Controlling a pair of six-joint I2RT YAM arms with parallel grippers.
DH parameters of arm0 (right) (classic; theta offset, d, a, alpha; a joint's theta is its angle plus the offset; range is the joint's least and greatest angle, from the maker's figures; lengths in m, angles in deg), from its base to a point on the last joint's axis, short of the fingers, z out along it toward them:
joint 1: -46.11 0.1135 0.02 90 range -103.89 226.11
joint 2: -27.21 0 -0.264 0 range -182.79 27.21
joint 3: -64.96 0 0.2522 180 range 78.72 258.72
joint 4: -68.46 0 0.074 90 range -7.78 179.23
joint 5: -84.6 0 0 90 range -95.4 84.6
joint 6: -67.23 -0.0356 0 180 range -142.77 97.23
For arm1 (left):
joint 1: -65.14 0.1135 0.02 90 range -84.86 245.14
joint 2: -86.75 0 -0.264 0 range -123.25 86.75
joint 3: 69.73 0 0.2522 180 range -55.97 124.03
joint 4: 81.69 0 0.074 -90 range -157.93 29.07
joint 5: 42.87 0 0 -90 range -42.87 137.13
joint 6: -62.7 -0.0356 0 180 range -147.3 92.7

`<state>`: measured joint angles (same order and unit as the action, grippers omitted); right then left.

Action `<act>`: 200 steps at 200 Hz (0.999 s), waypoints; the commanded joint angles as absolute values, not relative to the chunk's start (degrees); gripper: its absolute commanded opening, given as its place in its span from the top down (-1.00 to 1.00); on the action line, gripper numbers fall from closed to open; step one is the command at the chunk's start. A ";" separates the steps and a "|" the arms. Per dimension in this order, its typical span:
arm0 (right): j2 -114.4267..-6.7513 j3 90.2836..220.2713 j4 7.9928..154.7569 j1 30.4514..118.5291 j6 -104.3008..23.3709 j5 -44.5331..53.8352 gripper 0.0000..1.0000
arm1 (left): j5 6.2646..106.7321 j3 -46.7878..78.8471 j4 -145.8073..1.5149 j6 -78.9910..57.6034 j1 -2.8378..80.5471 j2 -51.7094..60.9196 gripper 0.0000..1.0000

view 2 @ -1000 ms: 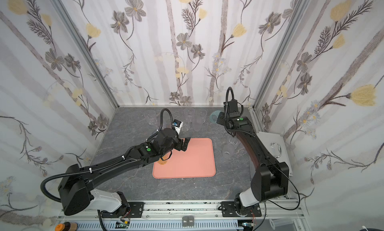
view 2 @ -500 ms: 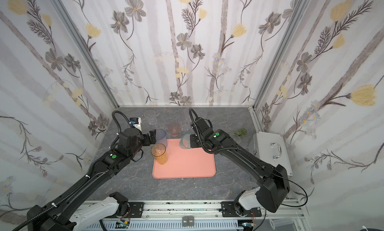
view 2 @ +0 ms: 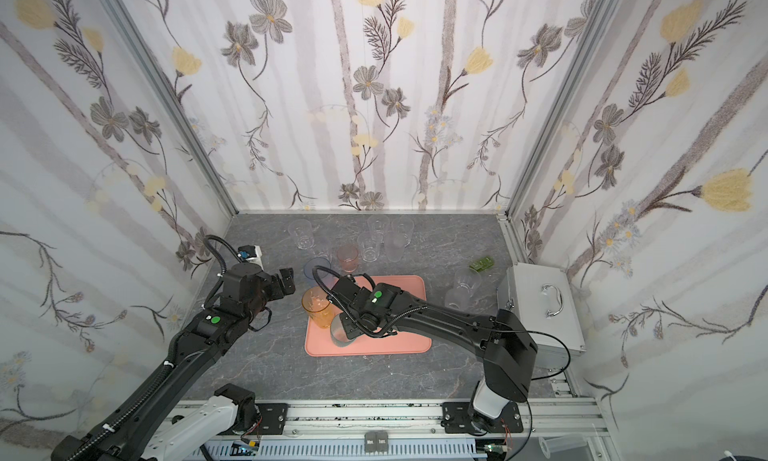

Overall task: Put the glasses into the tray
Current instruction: 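Carry the teal cup onto the tray near the yellow cup with the right gripper, then lower the teal cup onto the tray and open the right gripper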

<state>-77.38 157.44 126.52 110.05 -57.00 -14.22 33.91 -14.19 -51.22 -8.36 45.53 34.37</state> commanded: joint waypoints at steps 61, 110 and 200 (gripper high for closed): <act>-87.56 166.02 127.27 113.78 -55.99 -17.64 0.88 | 34.67 -17.12 -51.49 -6.38 46.43 34.69 -1.00; -92.66 170.28 127.97 114.30 -54.92 -16.11 0.85 | 34.82 -17.34 -51.58 -6.56 46.53 35.77 -1.00; -94.88 174.36 127.68 114.01 -54.23 -9.68 0.51 | 35.00 -17.65 -51.66 -6.65 46.53 35.60 -1.00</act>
